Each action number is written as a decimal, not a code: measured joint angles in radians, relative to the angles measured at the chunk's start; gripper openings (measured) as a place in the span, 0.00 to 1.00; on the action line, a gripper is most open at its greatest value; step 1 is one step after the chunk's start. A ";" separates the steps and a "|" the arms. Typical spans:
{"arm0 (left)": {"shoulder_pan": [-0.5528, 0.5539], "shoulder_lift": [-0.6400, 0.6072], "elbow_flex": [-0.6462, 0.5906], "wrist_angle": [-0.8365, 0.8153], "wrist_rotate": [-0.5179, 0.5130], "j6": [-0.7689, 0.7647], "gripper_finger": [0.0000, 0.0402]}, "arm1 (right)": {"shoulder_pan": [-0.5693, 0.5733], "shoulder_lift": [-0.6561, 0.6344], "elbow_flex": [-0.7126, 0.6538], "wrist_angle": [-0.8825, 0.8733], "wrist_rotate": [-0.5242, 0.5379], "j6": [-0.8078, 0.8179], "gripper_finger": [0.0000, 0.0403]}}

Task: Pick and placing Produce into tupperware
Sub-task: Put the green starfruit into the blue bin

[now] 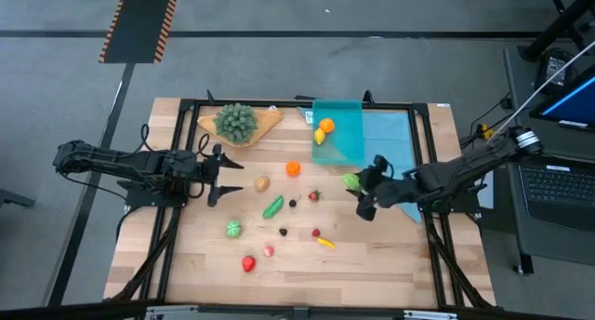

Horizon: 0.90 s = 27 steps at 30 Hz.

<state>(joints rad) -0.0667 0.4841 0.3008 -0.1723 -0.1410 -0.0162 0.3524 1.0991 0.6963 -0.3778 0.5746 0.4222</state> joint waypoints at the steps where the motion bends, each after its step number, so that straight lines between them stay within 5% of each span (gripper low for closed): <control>1: 0.000 0.000 0.000 0.000 0.000 0.000 0.75 | -0.004 -0.027 -0.041 0.069 0.000 -0.029 0.55; 14: 0.000 0.000 0.000 0.016 0.000 0.000 0.75 | -0.141 -0.225 -0.471 0.836 -0.258 -0.295 0.55; 27: 0.048 0.000 0.000 0.116 0.001 0.142 0.75 | -0.351 -0.226 -0.536 1.005 -0.363 -0.375 0.55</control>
<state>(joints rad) -0.0183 0.4839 0.3008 -0.0558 -0.1402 0.1255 0.0018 0.8734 0.1600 0.6277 0.2115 0.0471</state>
